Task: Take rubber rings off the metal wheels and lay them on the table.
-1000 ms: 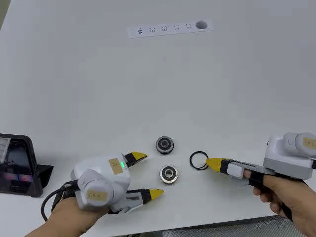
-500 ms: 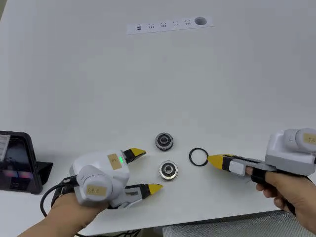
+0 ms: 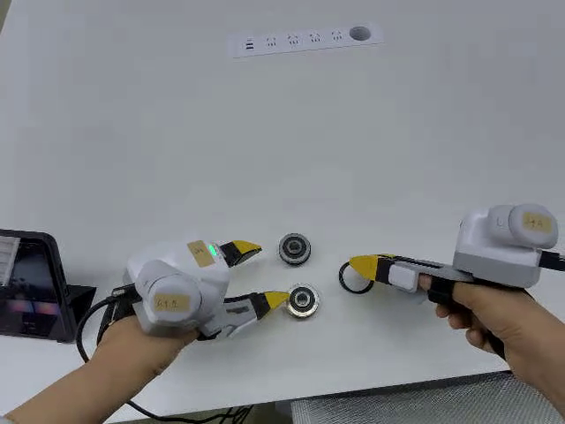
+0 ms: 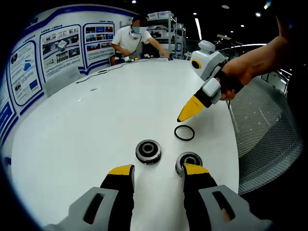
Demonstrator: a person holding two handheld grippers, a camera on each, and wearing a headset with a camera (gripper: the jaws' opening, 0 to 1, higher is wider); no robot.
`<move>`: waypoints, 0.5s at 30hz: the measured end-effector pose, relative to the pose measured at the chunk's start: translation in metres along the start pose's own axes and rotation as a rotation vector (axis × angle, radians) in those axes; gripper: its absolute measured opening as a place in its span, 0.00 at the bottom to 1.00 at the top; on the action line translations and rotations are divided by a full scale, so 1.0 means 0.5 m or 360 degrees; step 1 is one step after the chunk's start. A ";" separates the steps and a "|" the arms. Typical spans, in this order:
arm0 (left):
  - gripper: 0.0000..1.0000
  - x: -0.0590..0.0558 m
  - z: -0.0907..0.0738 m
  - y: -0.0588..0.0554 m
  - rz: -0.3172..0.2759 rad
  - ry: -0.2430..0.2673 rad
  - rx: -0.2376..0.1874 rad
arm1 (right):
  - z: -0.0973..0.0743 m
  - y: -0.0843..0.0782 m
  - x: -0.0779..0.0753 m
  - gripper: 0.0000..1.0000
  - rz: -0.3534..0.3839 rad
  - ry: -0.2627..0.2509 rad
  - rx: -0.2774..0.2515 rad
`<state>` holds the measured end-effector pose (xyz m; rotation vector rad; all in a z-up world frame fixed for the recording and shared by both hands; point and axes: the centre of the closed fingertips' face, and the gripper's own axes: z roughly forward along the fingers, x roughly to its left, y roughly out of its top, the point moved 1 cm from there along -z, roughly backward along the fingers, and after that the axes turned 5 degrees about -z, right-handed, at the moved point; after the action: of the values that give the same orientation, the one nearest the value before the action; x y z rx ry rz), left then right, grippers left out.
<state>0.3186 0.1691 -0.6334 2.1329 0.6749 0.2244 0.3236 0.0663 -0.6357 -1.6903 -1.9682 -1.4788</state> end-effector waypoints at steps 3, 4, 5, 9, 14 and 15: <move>0.38 0.003 0.005 0.008 0.0003 -0.0003 -0.0005 | 0.011 0.005 0.010 0.12 -0.0010 0.0020 0.0002; 0.38 0.003 0.008 0.009 0.0012 -0.0003 -0.0004 | 0.016 0.007 0.014 0.12 -0.0014 0.0030 0.0009; 0.38 0.003 0.010 0.011 0.0016 -0.0005 -0.0003 | 0.019 0.007 0.016 0.12 -0.0019 0.0034 0.0013; 0.35 0.003 0.019 0.016 0.0033 -0.0015 0.0005 | 0.032 0.012 0.022 0.12 -0.0037 0.0057 0.0030; 0.32 0.009 0.029 0.023 0.0049 -0.0014 0.0015 | 0.044 0.017 0.026 0.12 -0.0045 0.0075 0.0043; 0.31 0.011 0.031 0.024 0.0047 -0.0016 0.0016 | 0.046 0.018 0.026 0.12 -0.0046 0.0077 0.0047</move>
<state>0.3337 0.1558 -0.6337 2.1532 0.6400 0.2268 0.3366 0.0909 -0.6335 -1.6059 -1.9877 -1.4783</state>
